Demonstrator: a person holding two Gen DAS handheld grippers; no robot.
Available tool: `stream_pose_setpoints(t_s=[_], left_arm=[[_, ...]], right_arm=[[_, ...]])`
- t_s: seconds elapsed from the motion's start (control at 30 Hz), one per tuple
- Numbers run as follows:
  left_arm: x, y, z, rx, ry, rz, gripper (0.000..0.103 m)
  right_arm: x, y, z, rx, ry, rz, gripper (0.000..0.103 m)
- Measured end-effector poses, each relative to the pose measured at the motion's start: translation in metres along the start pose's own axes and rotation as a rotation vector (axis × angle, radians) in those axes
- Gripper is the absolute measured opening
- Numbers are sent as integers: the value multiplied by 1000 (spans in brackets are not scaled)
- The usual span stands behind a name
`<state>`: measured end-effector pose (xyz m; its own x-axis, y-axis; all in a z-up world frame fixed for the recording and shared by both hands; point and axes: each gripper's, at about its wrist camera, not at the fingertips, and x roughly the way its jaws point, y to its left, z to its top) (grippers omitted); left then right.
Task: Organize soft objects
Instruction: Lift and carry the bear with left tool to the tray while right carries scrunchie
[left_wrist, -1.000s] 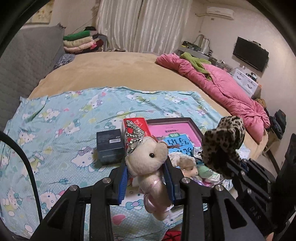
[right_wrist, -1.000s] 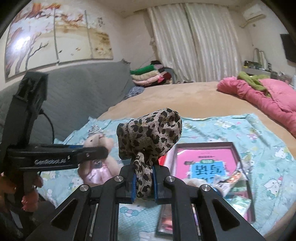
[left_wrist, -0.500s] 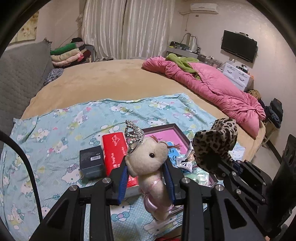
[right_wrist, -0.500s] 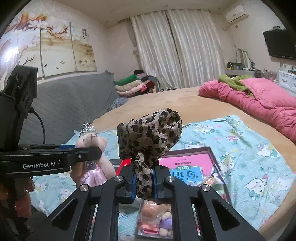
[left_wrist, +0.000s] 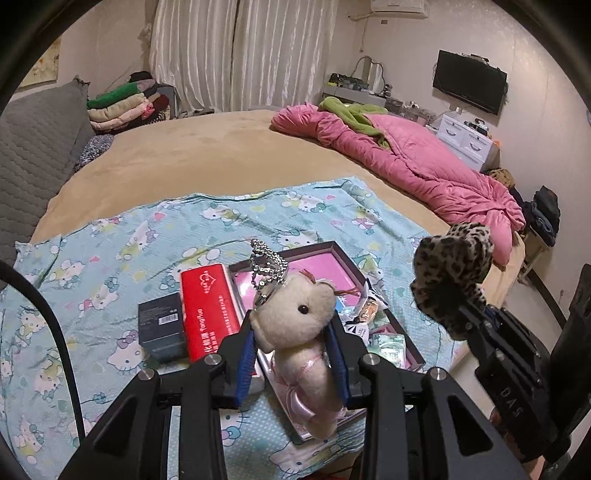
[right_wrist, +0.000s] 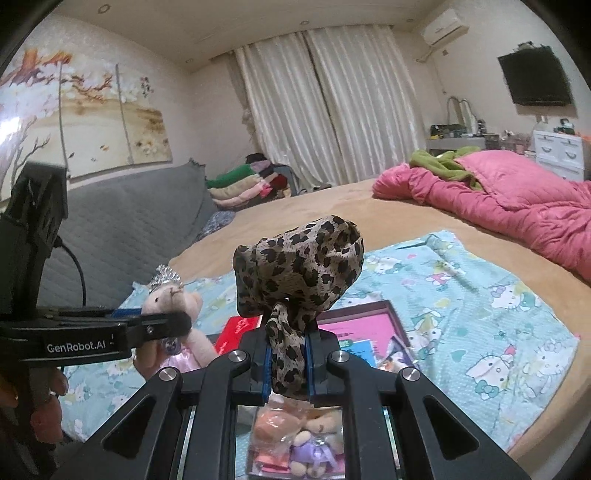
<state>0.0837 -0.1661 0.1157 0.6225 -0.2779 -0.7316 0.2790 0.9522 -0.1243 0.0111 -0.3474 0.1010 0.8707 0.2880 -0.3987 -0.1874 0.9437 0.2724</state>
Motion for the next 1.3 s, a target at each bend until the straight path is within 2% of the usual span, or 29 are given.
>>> stream_pose_setpoints(t_s=[0.23, 0.5, 1.0, 1.3], left_arm=[[29, -14, -1, 3, 51, -41, 35], [68, -27, -7, 14, 107, -67, 35], [131, -28, -13, 15, 170, -14, 36], [147, -25, -17, 24, 184, 18, 36]], right_arm=[[-3, -28, -1, 44, -9, -55, 13], [4, -53, -11, 74, 22, -97, 13], [36, -72, -37, 77, 112, -129, 13], [50, -85, -47, 64, 149, -165, 13]])
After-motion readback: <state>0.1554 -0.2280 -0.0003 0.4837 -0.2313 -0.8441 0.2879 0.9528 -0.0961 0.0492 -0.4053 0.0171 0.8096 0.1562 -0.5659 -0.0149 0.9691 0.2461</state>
